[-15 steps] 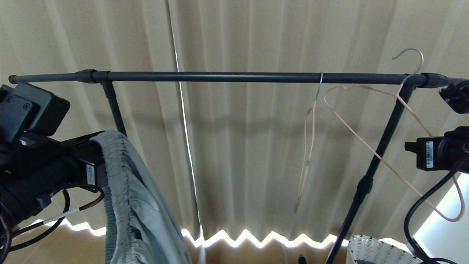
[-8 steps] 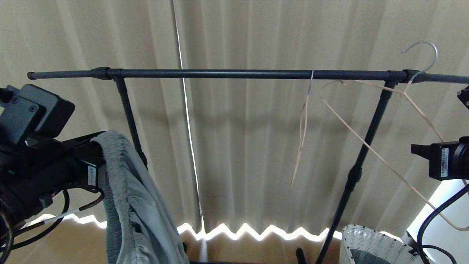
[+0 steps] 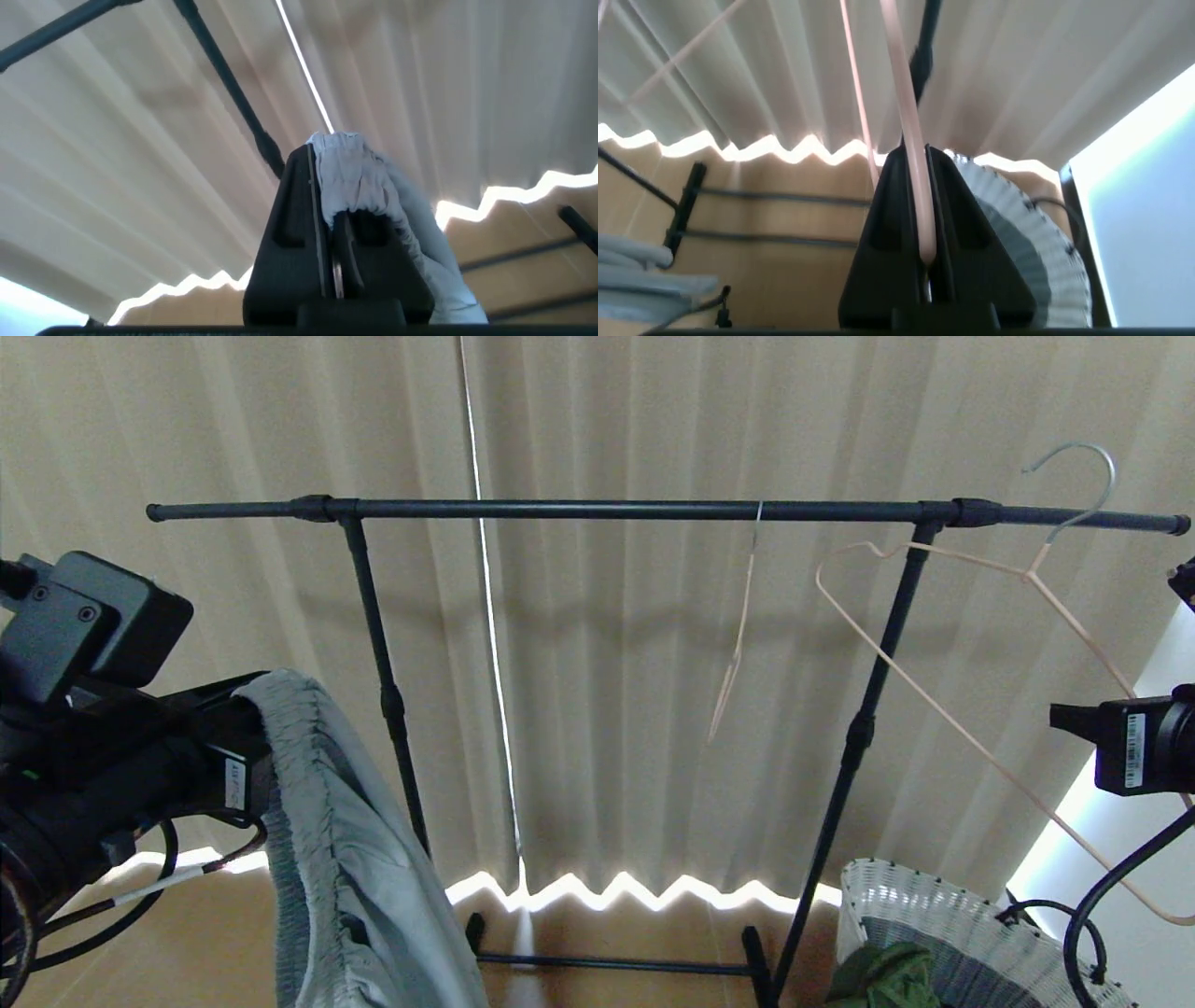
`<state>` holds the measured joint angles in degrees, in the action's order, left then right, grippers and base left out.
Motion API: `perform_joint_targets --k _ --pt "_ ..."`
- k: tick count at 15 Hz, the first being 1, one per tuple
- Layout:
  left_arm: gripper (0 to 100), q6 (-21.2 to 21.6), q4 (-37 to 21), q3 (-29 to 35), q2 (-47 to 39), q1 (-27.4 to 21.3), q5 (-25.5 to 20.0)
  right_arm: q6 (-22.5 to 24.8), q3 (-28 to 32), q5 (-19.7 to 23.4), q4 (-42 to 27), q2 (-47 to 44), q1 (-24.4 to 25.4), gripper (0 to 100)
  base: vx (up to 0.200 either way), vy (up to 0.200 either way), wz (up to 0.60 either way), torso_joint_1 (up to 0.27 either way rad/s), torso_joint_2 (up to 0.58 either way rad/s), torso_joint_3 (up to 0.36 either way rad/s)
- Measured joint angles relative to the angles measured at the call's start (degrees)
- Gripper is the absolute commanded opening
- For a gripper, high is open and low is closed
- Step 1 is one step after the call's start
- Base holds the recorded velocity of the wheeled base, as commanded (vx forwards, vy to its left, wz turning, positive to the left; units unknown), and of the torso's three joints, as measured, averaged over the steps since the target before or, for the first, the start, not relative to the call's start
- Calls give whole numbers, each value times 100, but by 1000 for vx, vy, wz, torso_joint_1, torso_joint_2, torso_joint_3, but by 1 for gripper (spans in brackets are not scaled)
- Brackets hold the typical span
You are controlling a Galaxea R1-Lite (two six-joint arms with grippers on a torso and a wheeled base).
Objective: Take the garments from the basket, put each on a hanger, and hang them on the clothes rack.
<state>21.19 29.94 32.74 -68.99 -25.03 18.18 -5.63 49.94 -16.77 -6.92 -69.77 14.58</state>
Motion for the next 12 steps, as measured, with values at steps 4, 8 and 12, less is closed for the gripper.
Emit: perform_joint_targets --k 4,8,12 --pt "0 0 5 -85 2 -33 -1 -6 -17 30 -2 6 9 0 0 0 0 0 0 0" --pt "0 -30 0 -98 -4 -101 -6 -60 -216 57 90 50 18 0 0 0 0 0 0 0" --pt "0 -316 -2 77 -162 -630 16 -332 -277 71 167 282 424 0 0 0 0 0 0 0"
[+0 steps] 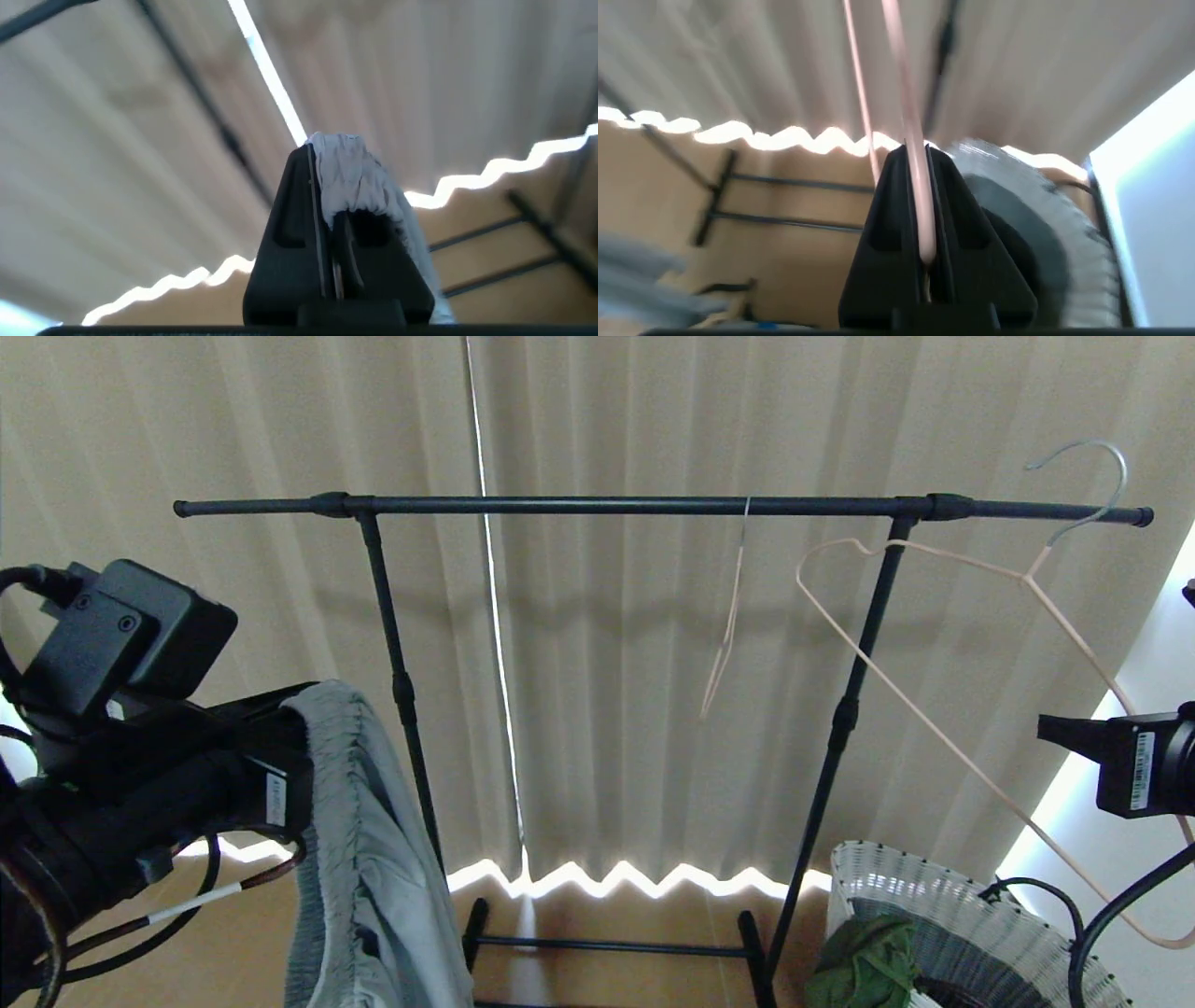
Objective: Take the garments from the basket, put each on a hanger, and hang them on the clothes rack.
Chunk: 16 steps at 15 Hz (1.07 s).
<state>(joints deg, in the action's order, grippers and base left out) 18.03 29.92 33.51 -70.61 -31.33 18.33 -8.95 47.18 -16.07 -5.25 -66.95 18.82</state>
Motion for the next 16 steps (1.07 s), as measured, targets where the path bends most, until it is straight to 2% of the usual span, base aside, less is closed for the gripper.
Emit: perform_joint_targets --k 2,5,9,12,16 --pt "0 -321 -9 265 -201 -265 24 -112 -13 -2 178 168 308 0 0 0 0 0 0 0" --pt "0 -545 -11 607 -518 -402 51 -141 -132 15 211 352 639 0 0 0 0 0 0 0" --pt "0 -627 -13 1117 -1092 -417 422 -141 -410 624 215 439 1078 0 0 0 0 0 0 0" --pt "0 -857 -9 1320 -1420 -430 501 -128 -575 824 208 446 1342 0 0 0 0 0 0 0" --pt "0 -1007 -13 1392 -1636 -477 747 -132 -812 925 208 433 1960 0 0 0 0 0 0 0"
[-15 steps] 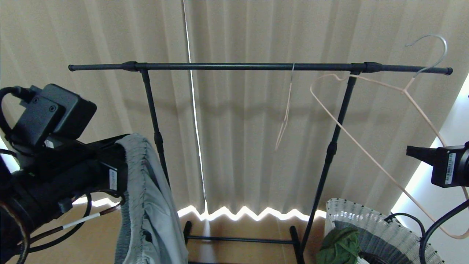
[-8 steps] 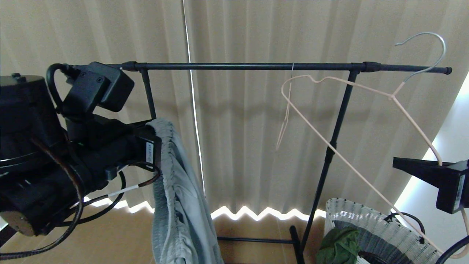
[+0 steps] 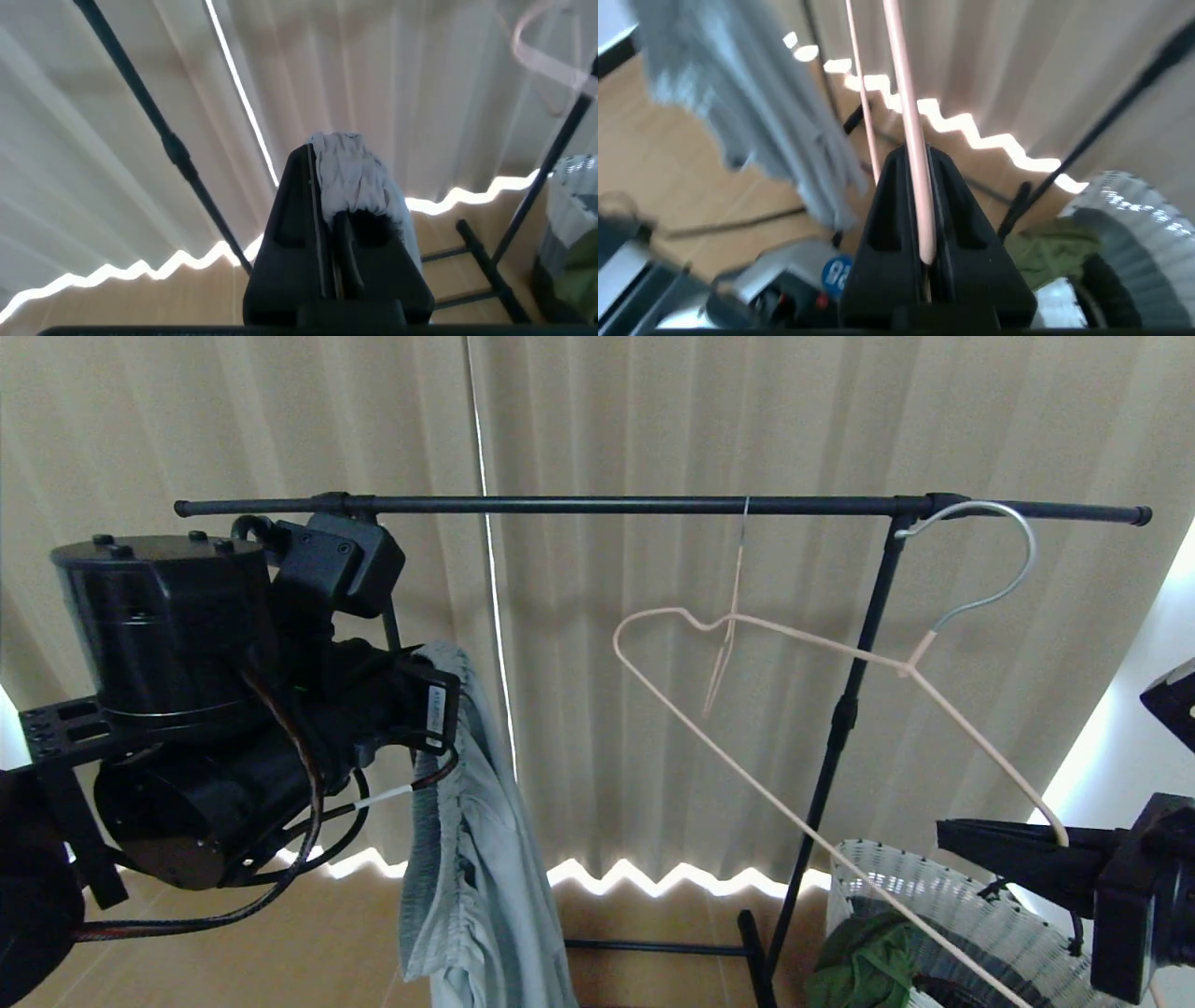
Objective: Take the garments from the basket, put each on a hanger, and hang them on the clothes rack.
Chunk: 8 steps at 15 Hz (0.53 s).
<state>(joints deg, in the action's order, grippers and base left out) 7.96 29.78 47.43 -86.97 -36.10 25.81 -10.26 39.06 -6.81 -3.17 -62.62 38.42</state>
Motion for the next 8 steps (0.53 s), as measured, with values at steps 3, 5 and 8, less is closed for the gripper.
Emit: perform_joint_targets --k 3,5,8 --pt "0 44 -23 16 -71 -4 20 -7 -174 63 0 -13 341 0 0 0 0 0 0 0" --pt "0 46 -28 50 -137 -4 20 -13 -229 69 2 -41 523 0 0 0 0 0 0 0" --pt "0 49 -4 143 -324 -4 22 -18 -301 72 2 -116 746 0 0 0 0 0 0 0"
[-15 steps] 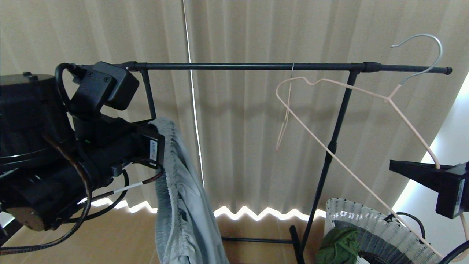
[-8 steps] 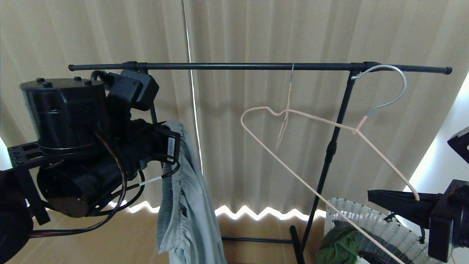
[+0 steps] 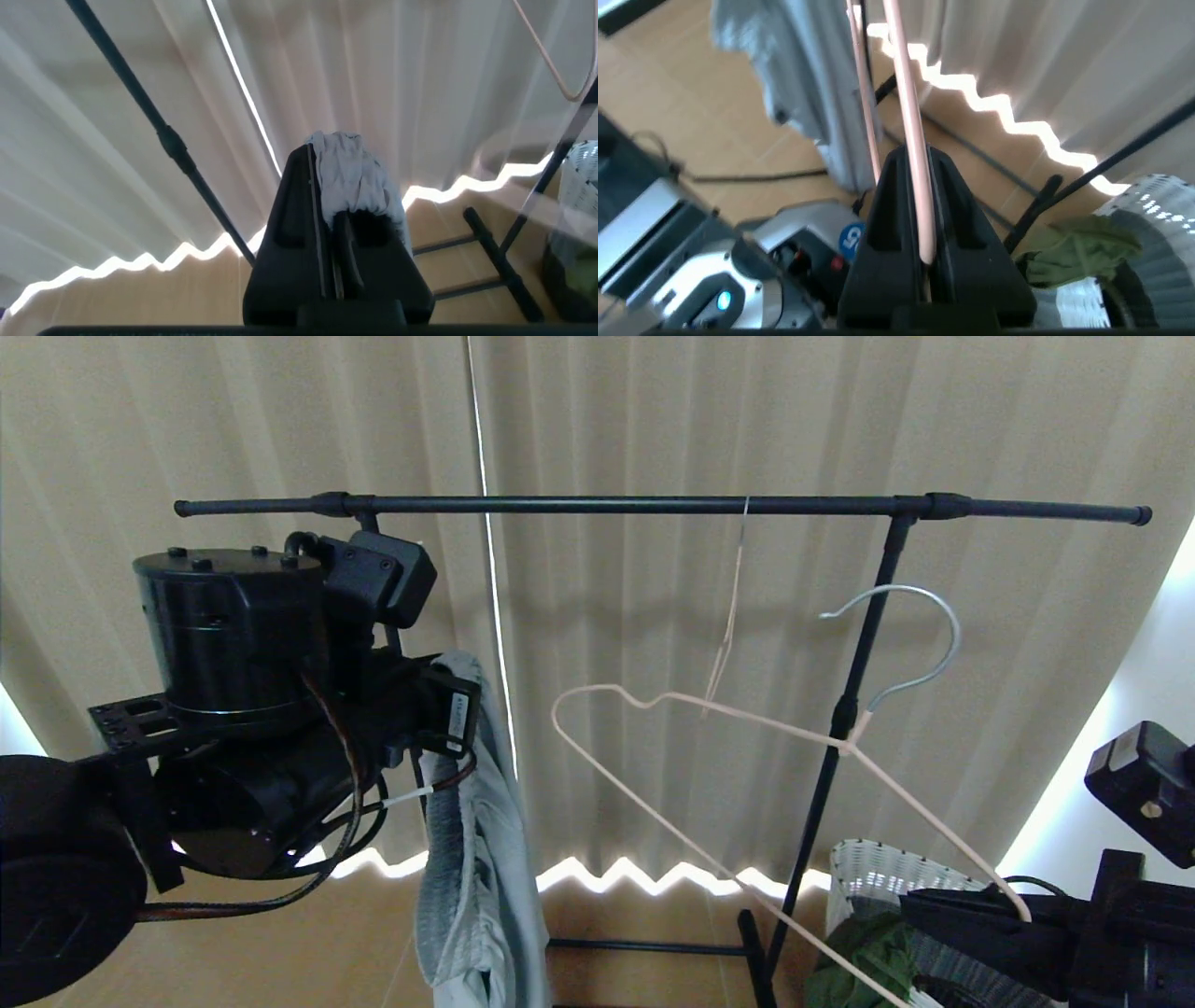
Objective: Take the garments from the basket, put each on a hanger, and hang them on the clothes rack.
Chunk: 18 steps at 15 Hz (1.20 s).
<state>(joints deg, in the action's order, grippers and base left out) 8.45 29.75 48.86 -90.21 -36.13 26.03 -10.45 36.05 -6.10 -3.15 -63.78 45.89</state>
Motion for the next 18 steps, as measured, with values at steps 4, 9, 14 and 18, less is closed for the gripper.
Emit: perform_joint_targets --k 4,9,14,18 --pt "0 -2 4 212 -157 0 -6 -17 -9 2 50 -229 177 0 0 0 0 0 0 0" --pt "0 236 15 321 -345 56 503 -246 -27 2 271 -345 596 0 0 0 0 0 0 0" --pt "0 236 13 729 -638 102 741 -310 2 57 282 -369 1097 0 0 0 0 0 0 0" --pt "0 230 17 758 -701 61 744 -305 35 249 305 -471 1180 0 0 0 0 0 0 0"
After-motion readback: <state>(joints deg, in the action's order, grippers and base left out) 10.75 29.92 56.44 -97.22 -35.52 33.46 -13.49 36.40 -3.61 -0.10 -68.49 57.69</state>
